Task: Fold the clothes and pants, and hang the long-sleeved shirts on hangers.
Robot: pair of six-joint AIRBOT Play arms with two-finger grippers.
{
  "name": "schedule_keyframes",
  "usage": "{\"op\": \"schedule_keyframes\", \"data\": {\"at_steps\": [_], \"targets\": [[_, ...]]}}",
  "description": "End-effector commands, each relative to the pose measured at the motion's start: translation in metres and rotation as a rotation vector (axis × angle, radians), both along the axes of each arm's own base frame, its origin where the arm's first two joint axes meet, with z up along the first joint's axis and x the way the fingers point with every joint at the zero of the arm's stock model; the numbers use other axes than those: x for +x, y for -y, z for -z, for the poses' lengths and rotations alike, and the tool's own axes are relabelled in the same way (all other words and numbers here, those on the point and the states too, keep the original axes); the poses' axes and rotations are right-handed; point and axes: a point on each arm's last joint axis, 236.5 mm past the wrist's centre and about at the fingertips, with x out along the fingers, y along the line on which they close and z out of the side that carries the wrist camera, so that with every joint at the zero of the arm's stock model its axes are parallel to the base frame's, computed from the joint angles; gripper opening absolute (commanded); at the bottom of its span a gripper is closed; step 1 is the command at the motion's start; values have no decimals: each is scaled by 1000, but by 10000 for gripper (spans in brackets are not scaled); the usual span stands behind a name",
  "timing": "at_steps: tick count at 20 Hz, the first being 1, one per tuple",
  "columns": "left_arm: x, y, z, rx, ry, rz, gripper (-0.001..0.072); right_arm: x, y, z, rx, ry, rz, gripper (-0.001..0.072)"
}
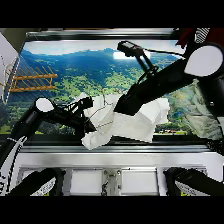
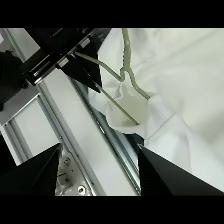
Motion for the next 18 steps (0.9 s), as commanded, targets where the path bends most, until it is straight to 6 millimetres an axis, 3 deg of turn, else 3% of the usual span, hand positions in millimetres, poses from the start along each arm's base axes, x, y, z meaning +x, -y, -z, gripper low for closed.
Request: {"op": "schedule_keyframes", "data": {"at_steps": [1, 3, 8, 12, 14, 18], "targets": [[0, 0, 0, 0, 0, 0, 13, 3, 5, -17, 96, -8, -29, 512], [0, 0, 0, 0, 0, 1, 13, 3, 6, -16, 90, 26, -55, 511], [0, 0, 0, 0, 0, 0, 13, 28, 30, -14, 74, 79, -10, 512], [0, 0, 0, 0, 1, 0, 14, 30, 29, -14, 74, 133, -53, 513], [0, 0, 0, 0, 0, 0, 13, 29, 41, -9, 45, 251, -195, 513], [0, 0, 0, 0, 0, 0, 13, 41, 89, 8, 107, 263, -240, 513]]}}
